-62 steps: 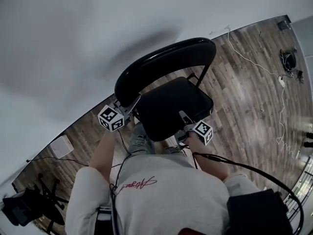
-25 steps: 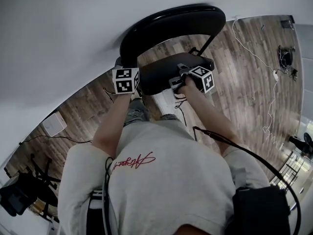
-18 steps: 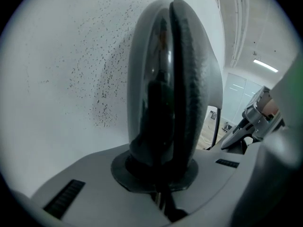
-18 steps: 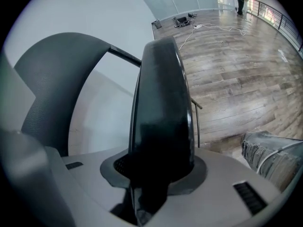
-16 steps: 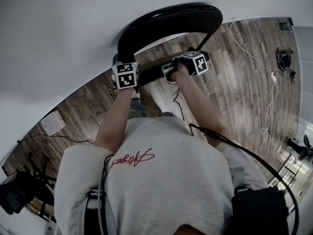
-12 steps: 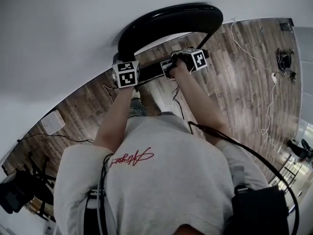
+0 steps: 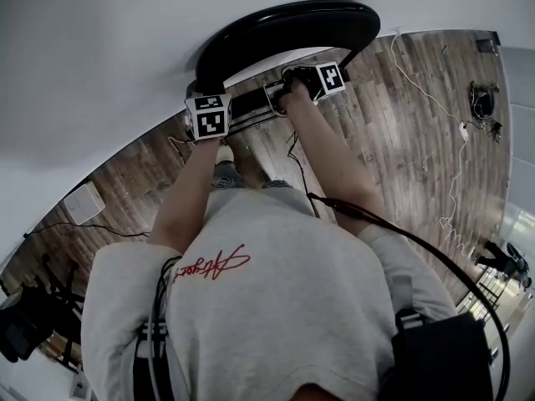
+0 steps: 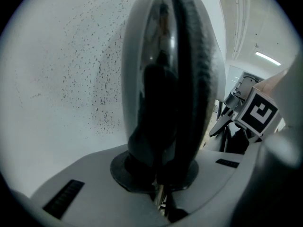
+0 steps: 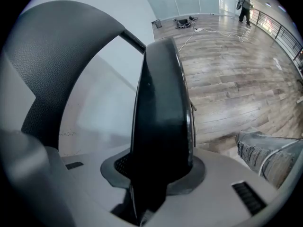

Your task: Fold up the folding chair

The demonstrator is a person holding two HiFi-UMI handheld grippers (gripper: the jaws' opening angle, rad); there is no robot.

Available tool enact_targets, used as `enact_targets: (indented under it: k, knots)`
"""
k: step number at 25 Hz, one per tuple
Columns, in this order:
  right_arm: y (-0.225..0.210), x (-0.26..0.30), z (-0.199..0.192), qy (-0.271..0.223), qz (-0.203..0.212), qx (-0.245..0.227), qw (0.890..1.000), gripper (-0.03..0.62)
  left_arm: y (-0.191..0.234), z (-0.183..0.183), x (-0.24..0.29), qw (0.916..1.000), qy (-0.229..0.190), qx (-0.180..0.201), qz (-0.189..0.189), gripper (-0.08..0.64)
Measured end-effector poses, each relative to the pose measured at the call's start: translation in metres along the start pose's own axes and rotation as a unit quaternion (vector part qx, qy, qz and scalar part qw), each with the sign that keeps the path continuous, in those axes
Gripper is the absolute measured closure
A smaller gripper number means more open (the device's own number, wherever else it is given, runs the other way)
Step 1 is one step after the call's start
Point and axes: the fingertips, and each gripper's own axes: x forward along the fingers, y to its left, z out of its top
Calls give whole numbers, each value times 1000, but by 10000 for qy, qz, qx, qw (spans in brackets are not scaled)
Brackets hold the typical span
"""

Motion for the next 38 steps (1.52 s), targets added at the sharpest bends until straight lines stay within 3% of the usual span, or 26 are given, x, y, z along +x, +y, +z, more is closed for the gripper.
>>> enact_targets:
  k: [8,9,11,12,15,18,24,30,33,38]
  knots:
    - [11,6,1,-116,-110,-145,9998,449,-4,0,0,9994,202,-38,-273,540]
    - [11,7,0,-123,-112,-149,9998,448,-3,-1,0,9993,215,-22,-299,525]
    - [14,8,1,-127,-78,-163,9998,445,-1,-2,0,9990,263,-24,-364,424]
    - [16,8,1,-123,-26,-176,9998,440,-1,-2,-1,9986,301,-28,-428,388]
    - [23,5,1,-154,319,-289,9990,347,-5,-2,-5,9966,446,-49,-687,322]
    - [27,2,5,-344,636,-515,9961,337,-9,2,-9,9952,385,-165,-883,305]
    - [32,-22,23,-1011,824,-1060,9858,319,-3,4,-20,9951,320,77,-931,272]
    - [29,-48,16,-857,1448,-1058,9800,307,13,-16,-45,9932,507,7,-1046,213]
    - [27,-67,13,-979,1716,-1680,9658,308,22,-16,-68,9950,394,-22,-914,212]
    - [33,-113,18,-1708,2237,-2667,9218,310,20,3,-106,9980,-223,-147,-575,210]
